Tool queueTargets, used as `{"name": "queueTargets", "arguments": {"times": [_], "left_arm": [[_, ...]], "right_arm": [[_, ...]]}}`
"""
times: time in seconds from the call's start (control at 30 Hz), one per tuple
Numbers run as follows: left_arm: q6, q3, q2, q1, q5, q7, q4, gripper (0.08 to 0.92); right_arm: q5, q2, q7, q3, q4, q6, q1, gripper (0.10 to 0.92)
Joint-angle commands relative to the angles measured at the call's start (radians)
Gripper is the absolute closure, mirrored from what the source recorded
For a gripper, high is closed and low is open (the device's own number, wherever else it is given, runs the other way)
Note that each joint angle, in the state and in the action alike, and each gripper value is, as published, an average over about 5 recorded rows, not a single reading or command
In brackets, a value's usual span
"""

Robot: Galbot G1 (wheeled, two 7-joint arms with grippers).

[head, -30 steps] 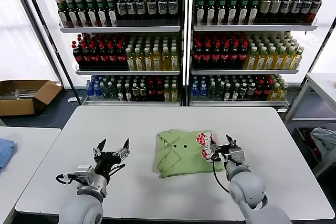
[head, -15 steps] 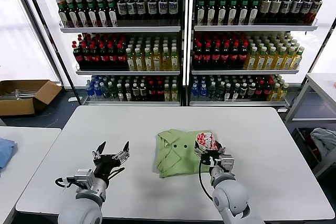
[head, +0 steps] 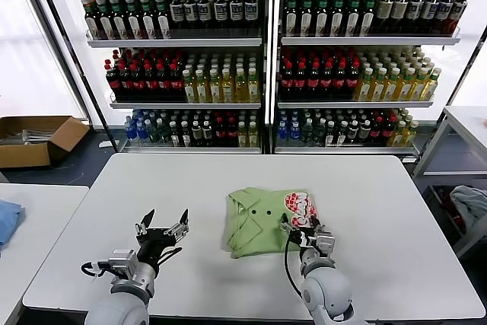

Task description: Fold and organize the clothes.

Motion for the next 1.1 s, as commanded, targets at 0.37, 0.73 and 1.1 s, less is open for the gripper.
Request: {"name": "queueTargets", "arguments": {"times": [0.37, 0.73, 1.1], "left_arm": [[0.001, -0.004, 0.002, 0.016, 0.003, 0.002, -0.004, 0.177], [0.003, -0.022, -0.001, 0.031, 0.004, 0.0, -0.012, 0.177], [0.012, -0.022, -0.004, 0.009, 0.002, 0.0, 0.002, 0.177]], "right_arm": [[-0.089, 0.012, -0.006, 0.002, 0.109, 0.047, -0.007, 0.203], [-0.1, 0.013, 0.006, -0.099, -0.173, 0.017, 0.269, 0.203], [-0.106, 0.015, -0.02, -0.168, -0.223, -0.029, 0.254, 0.203]]}}
